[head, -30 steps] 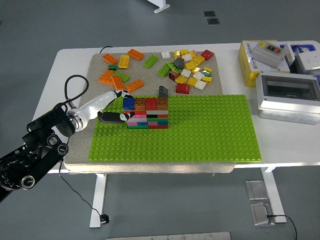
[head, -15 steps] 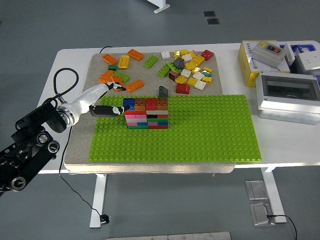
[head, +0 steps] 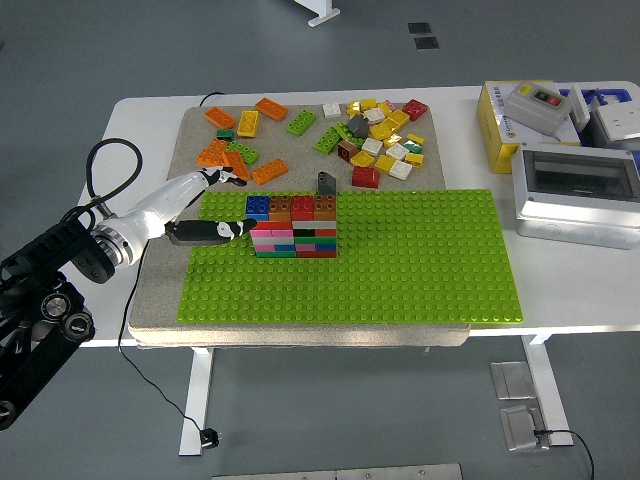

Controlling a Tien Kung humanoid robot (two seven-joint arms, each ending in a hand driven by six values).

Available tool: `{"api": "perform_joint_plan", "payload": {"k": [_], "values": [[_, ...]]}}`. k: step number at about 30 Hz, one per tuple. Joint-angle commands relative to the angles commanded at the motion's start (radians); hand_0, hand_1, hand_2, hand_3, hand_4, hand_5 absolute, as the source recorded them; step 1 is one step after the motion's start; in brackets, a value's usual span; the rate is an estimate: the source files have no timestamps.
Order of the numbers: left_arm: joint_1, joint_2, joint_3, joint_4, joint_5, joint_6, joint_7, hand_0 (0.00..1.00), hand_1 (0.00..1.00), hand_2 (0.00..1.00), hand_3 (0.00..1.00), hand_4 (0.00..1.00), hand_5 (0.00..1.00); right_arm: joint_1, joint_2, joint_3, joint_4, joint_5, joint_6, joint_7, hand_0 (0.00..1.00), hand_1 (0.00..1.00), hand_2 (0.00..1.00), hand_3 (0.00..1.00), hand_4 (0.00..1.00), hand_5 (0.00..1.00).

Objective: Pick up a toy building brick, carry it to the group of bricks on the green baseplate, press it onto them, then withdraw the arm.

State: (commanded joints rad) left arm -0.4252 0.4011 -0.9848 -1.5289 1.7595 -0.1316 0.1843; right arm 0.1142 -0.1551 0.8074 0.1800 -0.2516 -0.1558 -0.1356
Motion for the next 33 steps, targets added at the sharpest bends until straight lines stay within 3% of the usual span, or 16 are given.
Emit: {"api": "perform_joint_plan", "payload": {"k": [15,33], "values": [[-0.019,-0.036,0.033,0.106,-0.01,0.023,-0.027,0.967,0.992,0.998,0.739,0.805,0.612,0.004,-0.001,-0.006,0.0,0.007,0.0,0.004,0.793,0.751,0.795,0.8,0.57,0.998],[-0.018,-0.042,0.043,0.12,-0.012,0.024,-0.031,0.969,0.991,0.998,0.73,0.811,0.643,0.006,0.0,0.015,0.0,-0.011,0.0,-0.002,0.794,0.75,0.794,0.795,0.57,0.998]]}}
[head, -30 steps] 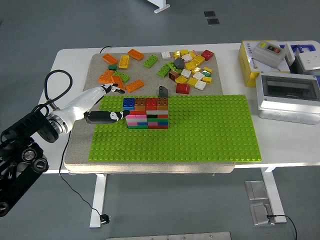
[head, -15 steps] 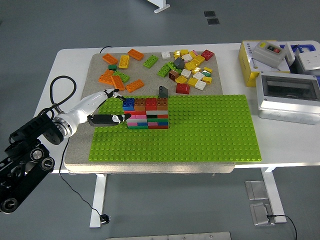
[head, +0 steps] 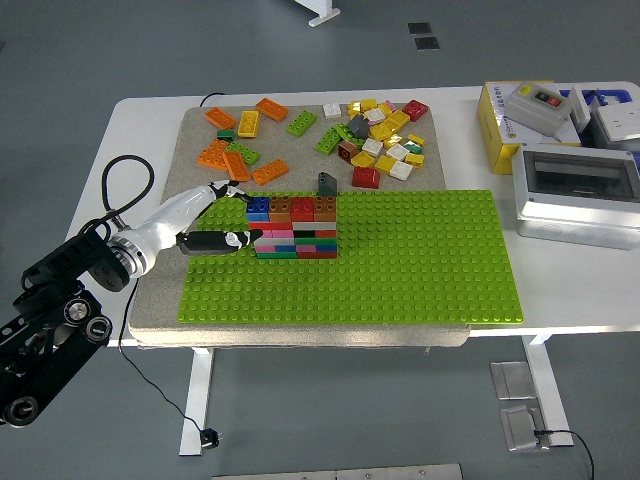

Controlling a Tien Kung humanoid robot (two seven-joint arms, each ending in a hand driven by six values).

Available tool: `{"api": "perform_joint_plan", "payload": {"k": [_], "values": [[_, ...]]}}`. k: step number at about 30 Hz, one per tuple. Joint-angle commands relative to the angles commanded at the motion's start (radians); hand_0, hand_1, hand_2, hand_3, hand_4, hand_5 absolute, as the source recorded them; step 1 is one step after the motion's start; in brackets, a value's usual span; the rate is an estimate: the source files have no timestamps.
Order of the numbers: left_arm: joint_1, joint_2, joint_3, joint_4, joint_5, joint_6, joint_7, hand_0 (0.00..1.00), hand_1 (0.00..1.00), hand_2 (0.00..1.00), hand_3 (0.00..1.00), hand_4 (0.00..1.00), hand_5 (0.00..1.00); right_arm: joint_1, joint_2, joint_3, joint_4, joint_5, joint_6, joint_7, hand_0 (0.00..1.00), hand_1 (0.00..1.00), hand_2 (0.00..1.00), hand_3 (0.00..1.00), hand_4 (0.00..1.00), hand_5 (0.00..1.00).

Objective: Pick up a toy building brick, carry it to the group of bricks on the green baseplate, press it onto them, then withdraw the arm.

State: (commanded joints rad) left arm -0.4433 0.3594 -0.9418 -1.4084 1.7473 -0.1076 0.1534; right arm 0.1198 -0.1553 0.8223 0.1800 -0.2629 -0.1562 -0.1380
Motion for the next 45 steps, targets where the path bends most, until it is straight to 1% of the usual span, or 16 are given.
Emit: {"api": "perform_joint_plan", "payload": {"k": [13,17,22,27,29,32,33,35,38,39,42,45], "values": [[0.004,0.001,-0.005,-0.004,0.004,0.003,0.001,0.968,0.99,0.998,0.73,0.81,0.646,0.0,0.0,0.003,0.0,-0.002,-0.001,-0.001,0.793,0.749,0.793,0.794,0.57,0.998],[0.007,0.011,-0.017,-0.034,0.007,0.0,0.005,0.968,0.99,0.998,0.73,0.808,0.647,-0.002,0.0,0.003,0.0,-0.002,-0.002,-0.002,0.794,0.749,0.793,0.794,0.57,0.997],[0.004,0.043,-0.032,-0.118,-0.003,-0.004,0.011,0.966,0.987,0.998,0.731,0.804,0.646,-0.007,0.002,0.009,0.0,-0.002,-0.004,-0.002,0.793,0.749,0.792,0.794,0.57,0.996],[-0.013,0.089,-0.043,-0.215,-0.022,-0.012,0.015,0.963,0.98,0.998,0.734,0.801,0.646,-0.011,0.005,0.017,0.0,0.001,-0.006,-0.006,0.795,0.748,0.793,0.794,0.569,0.995],[-0.02,0.106,-0.045,-0.241,-0.031,-0.012,0.011,0.963,0.98,0.998,0.734,0.801,0.646,-0.012,0.005,0.018,0.0,0.003,-0.007,-0.009,0.795,0.748,0.793,0.794,0.569,0.995],[-0.019,0.131,-0.05,-0.252,-0.042,-0.005,-0.005,0.963,0.98,0.998,0.734,0.801,0.646,-0.012,0.003,0.016,0.0,0.007,-0.008,-0.008,0.795,0.748,0.793,0.794,0.569,0.995],[-0.014,0.14,-0.054,-0.251,-0.045,-0.003,-0.011,0.959,0.958,0.977,0.759,0.799,0.645,-0.012,0.002,0.015,0.0,0.01,-0.009,-0.007,0.795,0.748,0.786,0.792,0.57,0.994],[0.01,0.156,-0.07,-0.239,-0.049,0.004,-0.023,0.959,0.958,0.977,0.759,0.799,0.645,-0.013,0.0,0.011,0.0,0.018,-0.011,-0.002,0.795,0.748,0.786,0.792,0.57,0.994],[0.051,0.163,-0.098,-0.21,-0.051,0.01,-0.035,0.959,0.958,0.977,0.759,0.799,0.645,-0.015,-0.001,0.01,0.0,0.025,-0.013,0.002,0.795,0.748,0.786,0.792,0.57,0.994],[0.069,0.162,-0.11,-0.197,-0.051,0.012,-0.04,0.957,0.944,0.968,0.777,0.792,0.639,-0.016,-0.002,0.011,0.0,0.026,-0.013,0.003,0.791,0.746,0.788,0.791,0.57,0.994],[0.113,0.151,-0.142,-0.164,-0.047,0.018,-0.05,0.957,0.944,0.968,0.777,0.792,0.639,-0.017,-0.003,0.017,0.0,0.025,-0.013,0.002,0.791,0.746,0.788,0.791,0.57,0.994],[0.155,0.128,-0.183,-0.136,-0.045,0.026,-0.06,0.955,0.939,0.96,0.781,0.787,0.634,-0.017,-0.005,0.02,0.0,0.028,-0.011,0.001,0.79,0.749,0.792,0.792,0.569,0.994]]}}
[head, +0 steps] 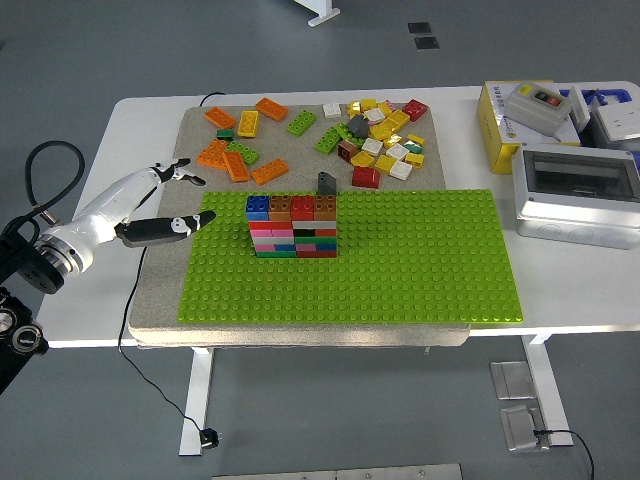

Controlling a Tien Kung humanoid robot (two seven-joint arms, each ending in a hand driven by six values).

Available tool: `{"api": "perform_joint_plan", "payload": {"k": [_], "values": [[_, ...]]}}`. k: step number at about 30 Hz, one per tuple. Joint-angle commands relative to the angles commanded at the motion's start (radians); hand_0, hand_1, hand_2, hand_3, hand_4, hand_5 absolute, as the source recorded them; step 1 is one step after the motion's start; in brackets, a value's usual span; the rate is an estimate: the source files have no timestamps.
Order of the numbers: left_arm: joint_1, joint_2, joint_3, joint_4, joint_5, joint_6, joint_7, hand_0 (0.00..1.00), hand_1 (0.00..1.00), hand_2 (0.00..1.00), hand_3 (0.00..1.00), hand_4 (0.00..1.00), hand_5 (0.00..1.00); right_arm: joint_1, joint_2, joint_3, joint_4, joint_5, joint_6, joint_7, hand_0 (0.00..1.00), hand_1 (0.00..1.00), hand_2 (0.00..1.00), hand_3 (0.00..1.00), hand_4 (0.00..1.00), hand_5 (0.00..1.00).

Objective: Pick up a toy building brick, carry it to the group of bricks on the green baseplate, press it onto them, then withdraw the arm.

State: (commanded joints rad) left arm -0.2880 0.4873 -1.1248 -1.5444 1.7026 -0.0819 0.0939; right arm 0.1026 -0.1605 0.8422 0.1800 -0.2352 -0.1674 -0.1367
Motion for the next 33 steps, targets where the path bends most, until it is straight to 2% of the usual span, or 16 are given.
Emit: {"api": "perform_joint_plan", "payload": {"k": [6,12,17,27,33], "values": [[0.067,-0.058,-0.083,0.017,-0.015,0.016,-0.016,0.953,0.94,0.962,0.779,0.784,0.633,0.001,0.0,0.009,0.0,-0.013,0.001,-0.005,0.789,0.75,0.792,0.792,0.569,0.994],[0.095,-0.09,-0.111,0.032,-0.025,0.023,-0.02,0.95,0.939,0.961,0.78,0.784,0.633,0.002,0.003,0.014,0.0,-0.031,-0.006,-0.013,0.789,0.749,0.792,0.791,0.568,0.994],[0.104,-0.102,-0.121,0.038,-0.025,0.024,-0.02,0.95,0.939,0.961,0.78,0.784,0.633,0.001,0.008,0.01,0.0,-0.034,-0.012,-0.02,0.789,0.749,0.792,0.791,0.568,0.994],[0.116,-0.097,-0.135,0.047,-0.028,0.023,-0.02,0.948,0.94,0.964,0.776,0.752,0.611,-0.002,0.018,0.0,0.0,-0.04,-0.018,-0.03,0.786,0.747,0.785,0.785,0.555,0.996],[0.123,-0.104,-0.14,0.086,-0.035,0.03,-0.033,0.947,0.942,0.964,0.776,0.75,0.609,-0.005,0.023,0.002,0.0,-0.046,-0.015,-0.039,0.786,0.747,0.783,0.783,0.556,0.996]]}}
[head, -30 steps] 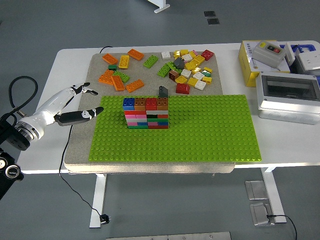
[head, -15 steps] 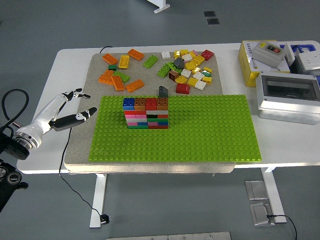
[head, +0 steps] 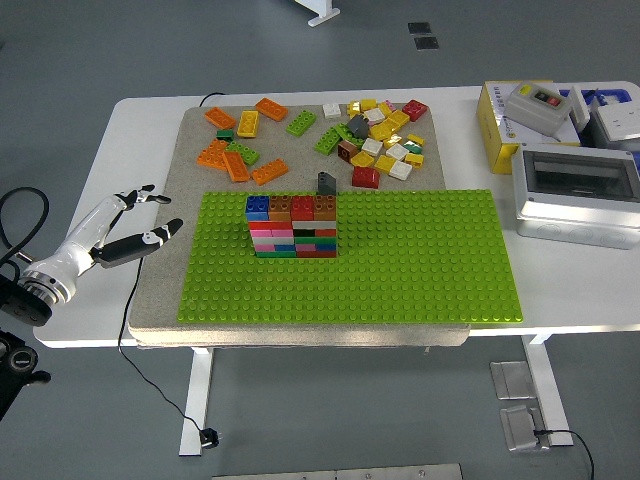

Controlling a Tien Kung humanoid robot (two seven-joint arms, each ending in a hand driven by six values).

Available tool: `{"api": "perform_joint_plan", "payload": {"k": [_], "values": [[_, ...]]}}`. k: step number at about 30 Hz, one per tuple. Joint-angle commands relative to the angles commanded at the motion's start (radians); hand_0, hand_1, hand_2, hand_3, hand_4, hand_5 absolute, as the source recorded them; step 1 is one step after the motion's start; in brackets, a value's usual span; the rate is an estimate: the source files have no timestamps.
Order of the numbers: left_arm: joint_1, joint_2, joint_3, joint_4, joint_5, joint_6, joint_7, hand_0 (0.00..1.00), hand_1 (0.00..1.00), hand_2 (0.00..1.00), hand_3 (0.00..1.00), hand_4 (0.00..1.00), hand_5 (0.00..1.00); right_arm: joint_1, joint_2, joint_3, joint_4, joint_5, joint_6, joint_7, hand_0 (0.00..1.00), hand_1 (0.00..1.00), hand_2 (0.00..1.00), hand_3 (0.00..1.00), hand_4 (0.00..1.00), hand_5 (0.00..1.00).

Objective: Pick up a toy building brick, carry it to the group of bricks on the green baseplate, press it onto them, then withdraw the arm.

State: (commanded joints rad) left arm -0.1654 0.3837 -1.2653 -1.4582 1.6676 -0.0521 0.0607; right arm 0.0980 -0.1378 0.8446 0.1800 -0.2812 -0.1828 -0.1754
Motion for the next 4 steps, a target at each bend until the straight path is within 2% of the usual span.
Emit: {"api": "perform_joint_plan", "payload": {"k": [4], "values": [[0.0,-0.006,-0.009,0.032,0.013,0.001,-0.001,0.947,0.942,0.964,0.776,0.75,0.609,0.0,0.001,0.002,0.0,-0.002,0.0,-0.001,0.786,0.747,0.783,0.783,0.556,0.996]]}}
